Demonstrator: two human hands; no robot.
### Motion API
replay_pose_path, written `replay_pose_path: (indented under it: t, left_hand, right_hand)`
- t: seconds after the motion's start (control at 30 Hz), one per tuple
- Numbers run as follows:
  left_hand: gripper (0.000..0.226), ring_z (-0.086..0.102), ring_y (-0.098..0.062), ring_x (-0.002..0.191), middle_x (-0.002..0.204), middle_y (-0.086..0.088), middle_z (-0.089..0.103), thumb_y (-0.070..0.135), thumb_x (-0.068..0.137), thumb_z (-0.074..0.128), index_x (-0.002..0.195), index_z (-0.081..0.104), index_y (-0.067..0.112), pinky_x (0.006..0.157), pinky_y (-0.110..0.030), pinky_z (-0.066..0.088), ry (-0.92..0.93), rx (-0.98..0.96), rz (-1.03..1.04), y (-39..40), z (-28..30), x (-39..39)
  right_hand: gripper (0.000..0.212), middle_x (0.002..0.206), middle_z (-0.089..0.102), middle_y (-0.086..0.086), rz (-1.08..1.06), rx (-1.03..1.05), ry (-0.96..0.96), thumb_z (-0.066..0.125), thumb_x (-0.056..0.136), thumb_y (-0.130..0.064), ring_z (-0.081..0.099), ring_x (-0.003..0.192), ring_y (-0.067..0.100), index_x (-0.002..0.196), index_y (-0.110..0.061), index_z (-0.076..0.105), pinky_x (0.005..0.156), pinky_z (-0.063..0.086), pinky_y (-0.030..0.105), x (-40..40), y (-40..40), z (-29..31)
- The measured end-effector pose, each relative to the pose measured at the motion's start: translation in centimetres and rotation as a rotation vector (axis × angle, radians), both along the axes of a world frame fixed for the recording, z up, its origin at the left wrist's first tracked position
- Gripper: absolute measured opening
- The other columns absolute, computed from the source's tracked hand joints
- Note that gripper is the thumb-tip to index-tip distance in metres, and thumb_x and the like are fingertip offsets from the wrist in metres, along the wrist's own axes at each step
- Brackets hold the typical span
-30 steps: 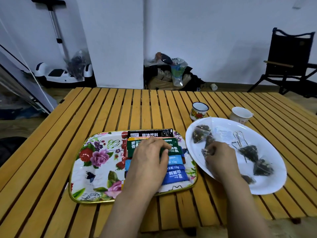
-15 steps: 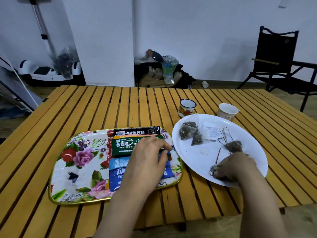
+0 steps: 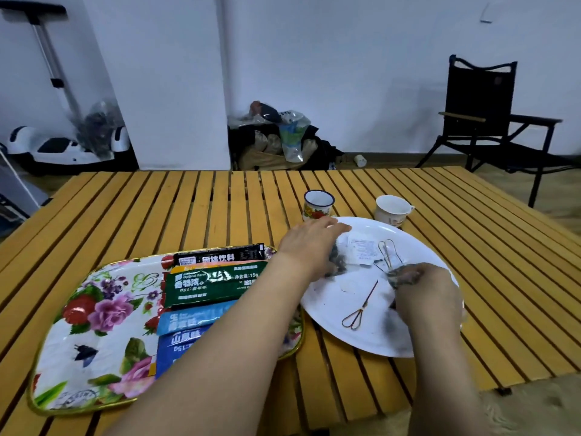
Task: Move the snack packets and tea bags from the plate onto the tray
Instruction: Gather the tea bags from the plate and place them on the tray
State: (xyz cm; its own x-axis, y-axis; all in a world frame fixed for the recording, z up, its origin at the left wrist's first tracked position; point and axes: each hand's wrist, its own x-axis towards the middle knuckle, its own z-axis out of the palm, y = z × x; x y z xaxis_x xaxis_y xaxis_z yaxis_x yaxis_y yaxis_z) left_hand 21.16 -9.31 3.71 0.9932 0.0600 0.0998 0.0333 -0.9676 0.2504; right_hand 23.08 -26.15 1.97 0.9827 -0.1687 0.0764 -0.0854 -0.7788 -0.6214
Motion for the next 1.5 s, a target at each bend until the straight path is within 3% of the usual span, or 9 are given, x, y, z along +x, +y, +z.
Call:
replay_pose_path:
  t: [0.1,0.23,0.5,0.63,0.8,1.03,1.17,1.37,1.5]
  left_hand:
    - [0.076,0.024,-0.027,0.140,0.153,-0.001,0.028,0.040,0.075,0.074,0.142,0.037,0.033,0.111,-0.044,0.028,0.138,0.037,-0.011,-0.3,-1.5,1.1]
    - [0.035,0.038,-0.028,0.120,0.129,-0.005,0.046,0.019,0.087,0.060,0.123,0.059,0.022,0.092,-0.038,0.044,0.022,-0.050,0.069,-0.9,-3.7,0.8]
    - [0.024,0.057,-0.030,0.098,0.106,-0.010,0.057,0.004,0.081,0.060,0.100,0.072,0.014,0.084,-0.037,0.049,-0.061,-0.251,0.198,-1.8,-3.0,-0.7]
    - [0.020,0.061,-0.022,0.091,0.101,-0.006,0.057,0.005,0.083,0.059,0.094,0.073,0.013,0.076,-0.024,0.048,-0.194,-0.380,0.227,-2.2,-2.4,-2.5]
    - [0.022,0.040,0.012,0.069,0.088,0.009,0.047,0.001,0.085,0.061,0.096,0.073,0.016,0.064,0.008,0.031,-0.367,-0.451,0.222,-2.3,-0.7,-4.9]
    - [0.025,0.055,-0.009,0.097,0.104,0.006,0.062,0.008,0.084,0.066,0.104,0.071,0.023,0.084,-0.020,0.043,-0.458,-0.544,0.382,-0.4,-0.2,-9.4]
    - [0.028,0.053,-0.002,0.095,0.107,0.013,0.058,0.013,0.085,0.066,0.107,0.068,0.030,0.077,-0.009,0.041,-0.548,-0.549,0.464,0.6,1.1,-12.4]
    - [0.027,0.053,0.001,0.095,0.111,0.012,0.057,0.016,0.085,0.065,0.108,0.066,0.029,0.074,-0.013,0.044,-0.644,-0.524,0.655,4.8,1.7,-19.2]
    - [0.030,0.049,-0.007,0.099,0.117,0.004,0.057,0.018,0.084,0.066,0.114,0.064,0.025,0.076,-0.025,0.049,-0.572,-0.402,0.900,8.7,0.5,-23.1]
  right_hand:
    - [0.027,0.095,0.068,0.015,-0.016,0.027,-0.103,0.050,0.081,0.000,0.058,0.095,0.037,0.092,-0.014,0.070,0.078,0.041,0.036,0.3,0.1,-0.6]
    - [0.034,0.106,0.063,0.020,-0.015,0.090,-0.074,0.049,0.082,0.002,0.057,0.095,0.037,0.111,-0.010,0.061,0.077,0.043,0.037,0.7,0.3,-1.8]
    - [0.043,0.141,0.029,0.019,-0.055,0.020,-0.039,0.056,0.084,-0.004,0.056,0.097,0.044,0.127,-0.006,0.054,0.089,0.048,0.047,0.6,1.4,-2.5]
    - [0.037,0.116,0.060,0.017,-0.010,-0.025,-0.035,0.054,0.085,-0.004,0.056,0.103,0.037,0.122,-0.007,0.055,0.086,0.048,0.044,0.5,1.4,-2.7]
    - [0.021,0.101,0.066,0.018,0.005,-0.023,-0.026,0.054,0.085,-0.004,0.059,0.096,0.036,0.105,-0.002,0.061,0.073,0.046,0.037,0.1,1.4,-2.8]
    - [0.019,0.095,0.065,0.026,0.047,0.227,-0.085,0.049,0.084,0.010,0.050,0.077,0.032,0.094,0.008,0.065,0.064,0.037,0.031,-2.0,1.6,-0.7]
    - [0.033,0.103,0.068,0.019,0.187,0.274,-0.231,0.049,0.081,0.013,0.060,0.096,0.033,0.104,0.001,0.069,0.073,0.037,0.025,-4.3,3.9,1.8]
    - [0.026,0.095,0.068,-0.001,0.548,0.452,-0.352,0.059,0.083,0.002,0.057,0.087,0.010,0.101,-0.013,0.069,0.069,0.044,0.020,-9.0,9.6,3.8]
    - [0.026,0.101,0.067,-0.001,0.714,0.395,-0.346,0.064,0.084,-0.002,0.058,0.091,0.012,0.107,-0.013,0.068,0.070,0.042,0.010,-10.9,11.9,3.8]
